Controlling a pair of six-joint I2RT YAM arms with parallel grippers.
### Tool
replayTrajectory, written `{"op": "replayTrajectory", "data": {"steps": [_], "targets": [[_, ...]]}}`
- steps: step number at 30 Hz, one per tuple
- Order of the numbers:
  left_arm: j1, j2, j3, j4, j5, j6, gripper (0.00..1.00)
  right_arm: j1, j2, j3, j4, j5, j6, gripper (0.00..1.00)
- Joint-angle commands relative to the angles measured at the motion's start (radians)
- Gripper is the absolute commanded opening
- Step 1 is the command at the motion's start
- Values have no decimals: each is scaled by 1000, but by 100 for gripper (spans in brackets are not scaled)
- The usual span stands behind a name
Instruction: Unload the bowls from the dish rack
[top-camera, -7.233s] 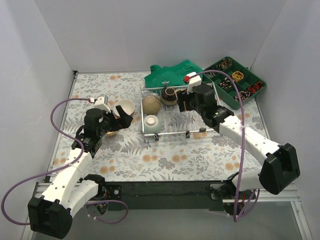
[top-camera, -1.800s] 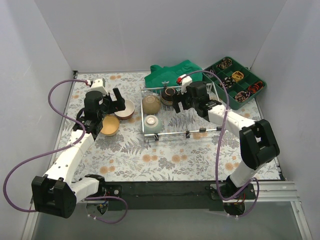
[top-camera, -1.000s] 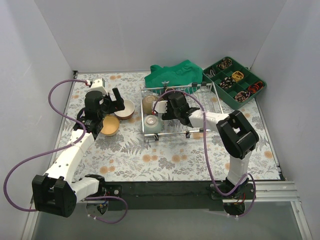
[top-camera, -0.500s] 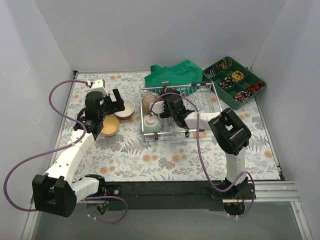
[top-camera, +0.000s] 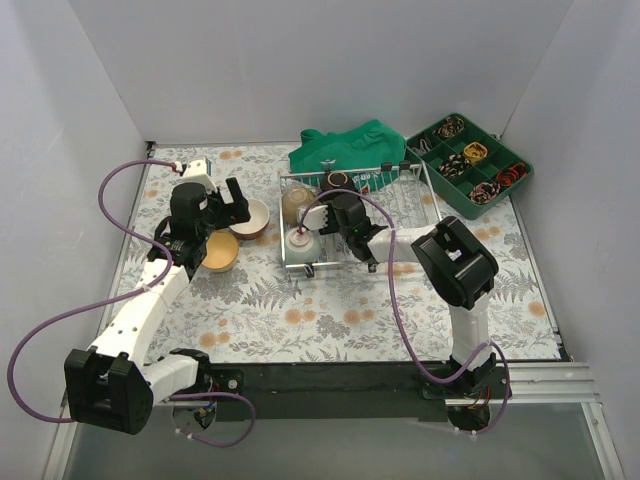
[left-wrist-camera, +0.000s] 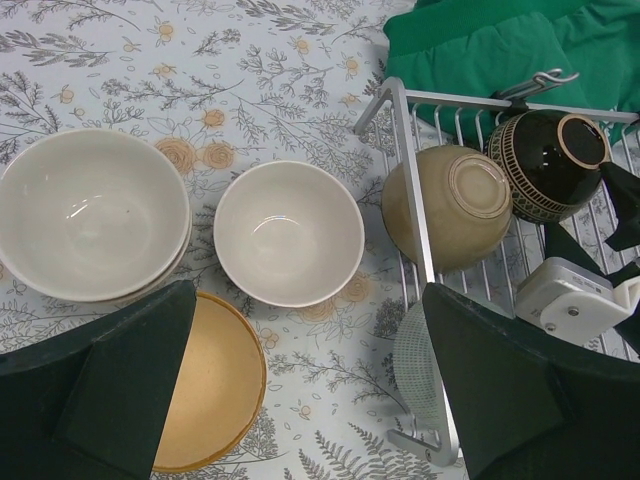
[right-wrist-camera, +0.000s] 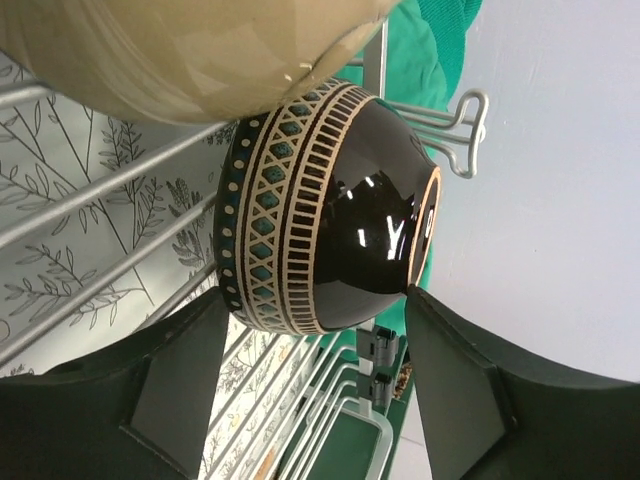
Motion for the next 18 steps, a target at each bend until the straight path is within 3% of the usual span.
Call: {"op": "replayTrajectory", "data": {"steps": [1, 2, 5, 13, 16, 18], "targets": [[-3, -19, -9, 20, 17, 12, 98, 11, -77, -33, 41, 11, 33, 46], [-3, -19, -9, 20, 18, 12, 98, 14, -89, -39, 40, 11, 44, 40], [-3, -24, -12, 25, 23, 12, 98, 23, -144, -54, 38, 17, 75, 35], [-3, -35, -17, 36, 41, 12, 98, 30, -259, -79, -68, 8, 251, 31], [-3, -38, -20, 37, 54, 12, 98, 30, -284, -97, -83, 3, 273, 34], [-3, -36, -20, 39, 58, 11, 98, 30, -284, -96, -86, 14, 276, 47]]}}
